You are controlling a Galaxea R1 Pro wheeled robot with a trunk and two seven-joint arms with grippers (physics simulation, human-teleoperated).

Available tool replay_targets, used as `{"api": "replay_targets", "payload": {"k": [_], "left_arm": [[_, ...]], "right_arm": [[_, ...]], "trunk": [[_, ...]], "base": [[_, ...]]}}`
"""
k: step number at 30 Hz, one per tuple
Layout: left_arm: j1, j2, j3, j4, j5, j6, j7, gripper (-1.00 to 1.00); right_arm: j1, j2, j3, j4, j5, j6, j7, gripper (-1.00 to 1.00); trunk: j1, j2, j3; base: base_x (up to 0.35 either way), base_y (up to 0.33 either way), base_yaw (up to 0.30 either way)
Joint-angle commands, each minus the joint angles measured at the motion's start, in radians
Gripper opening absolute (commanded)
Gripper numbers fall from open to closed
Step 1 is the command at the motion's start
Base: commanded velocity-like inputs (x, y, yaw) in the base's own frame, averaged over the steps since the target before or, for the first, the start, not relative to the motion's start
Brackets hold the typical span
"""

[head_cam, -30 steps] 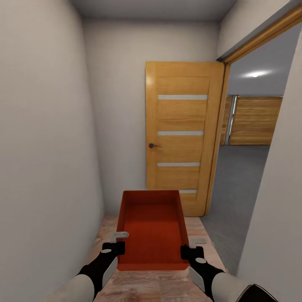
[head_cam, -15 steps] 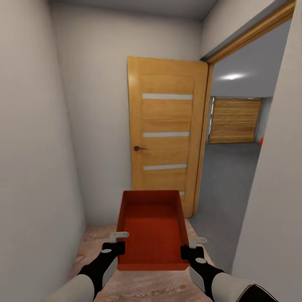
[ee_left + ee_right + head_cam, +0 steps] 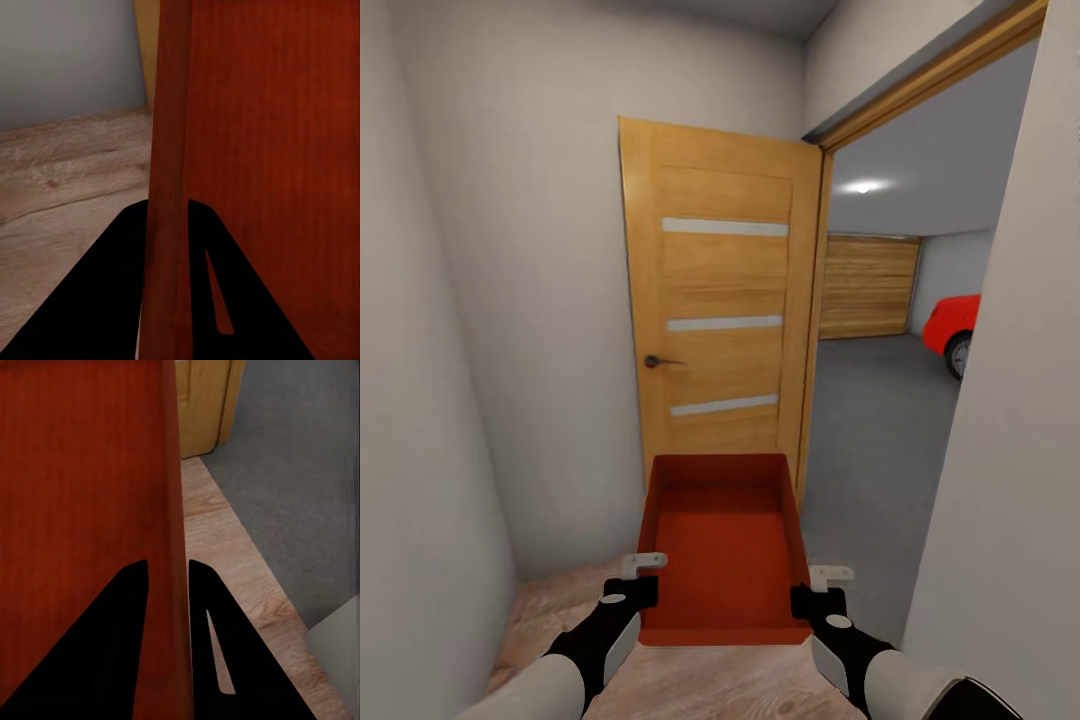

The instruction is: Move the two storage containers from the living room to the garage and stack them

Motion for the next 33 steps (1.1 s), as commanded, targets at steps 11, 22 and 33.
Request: {"api": "replay_targets", "payload": {"k": [11, 22, 33], "left_arm": [[-0.001, 0.001, 0.029, -0.003, 0.054, 0.006, 0.004, -1.00], [-0.001, 0.001, 0.029, -0.003, 0.054, 0.006, 0.004, -1.00], [-0.001, 0.001, 0.029, -0.003, 0.054, 0.006, 0.004, -1.00]], "right_arm": [[-0.001, 0.000, -0.012, 0.002, -0.019, -0.009, 0.003, -1.00], [-0.001, 0.000, -0.012, 0.002, -0.019, -0.009, 0.003, -1.00], [-0.001, 0.000, -0.013, 0.002, -0.019, -0.009, 0.003, -1.00]], "trunk": [[0.001, -0.001, -0.001], [0.001, -0.001, -0.001], [0.001, -0.001, -0.001]], "base": [[0.280, 0.216, -0.284], [0.280, 0.216, -0.285], [0.280, 0.216, -0.285]]}}
